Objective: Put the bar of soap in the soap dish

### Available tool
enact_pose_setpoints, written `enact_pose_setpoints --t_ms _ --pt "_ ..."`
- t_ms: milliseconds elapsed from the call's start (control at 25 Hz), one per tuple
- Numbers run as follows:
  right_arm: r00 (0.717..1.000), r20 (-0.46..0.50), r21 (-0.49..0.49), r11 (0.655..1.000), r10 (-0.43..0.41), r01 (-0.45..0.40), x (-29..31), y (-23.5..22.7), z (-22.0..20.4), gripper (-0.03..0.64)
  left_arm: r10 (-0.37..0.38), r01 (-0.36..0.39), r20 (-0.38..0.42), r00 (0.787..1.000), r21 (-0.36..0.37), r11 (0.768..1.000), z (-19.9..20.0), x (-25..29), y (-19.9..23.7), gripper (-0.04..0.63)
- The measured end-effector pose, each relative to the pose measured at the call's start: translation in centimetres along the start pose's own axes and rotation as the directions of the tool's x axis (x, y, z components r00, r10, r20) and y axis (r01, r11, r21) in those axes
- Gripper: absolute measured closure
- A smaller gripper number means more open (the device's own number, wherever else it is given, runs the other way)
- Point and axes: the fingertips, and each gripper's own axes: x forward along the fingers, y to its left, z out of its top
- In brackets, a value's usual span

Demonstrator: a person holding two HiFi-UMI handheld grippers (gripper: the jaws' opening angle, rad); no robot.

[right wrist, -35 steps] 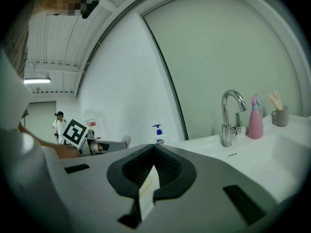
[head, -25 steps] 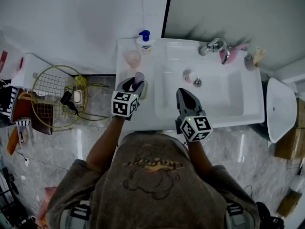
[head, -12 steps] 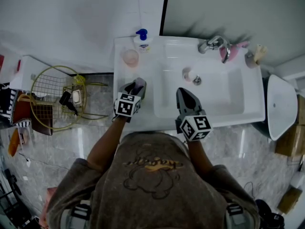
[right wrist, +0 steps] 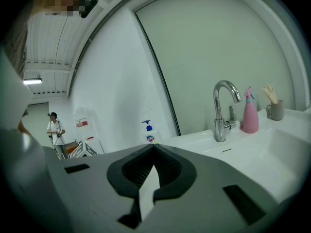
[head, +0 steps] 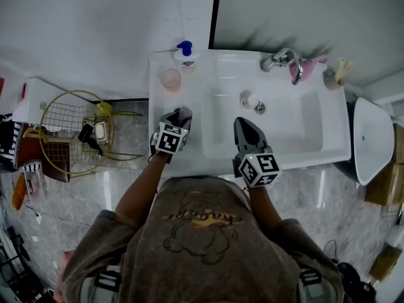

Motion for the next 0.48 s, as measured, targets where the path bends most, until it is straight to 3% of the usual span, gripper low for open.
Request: enact_pose_setpoints --t_ms 480 --pt "1.0 -0.007 0.002 1.0 -0.001 0.001 -0.3 -0.27 -0.46 0.615 -0.016 0.017 0.015 1.0 -0.028 0.999 0.37 -0.34 -0.38 0.416"
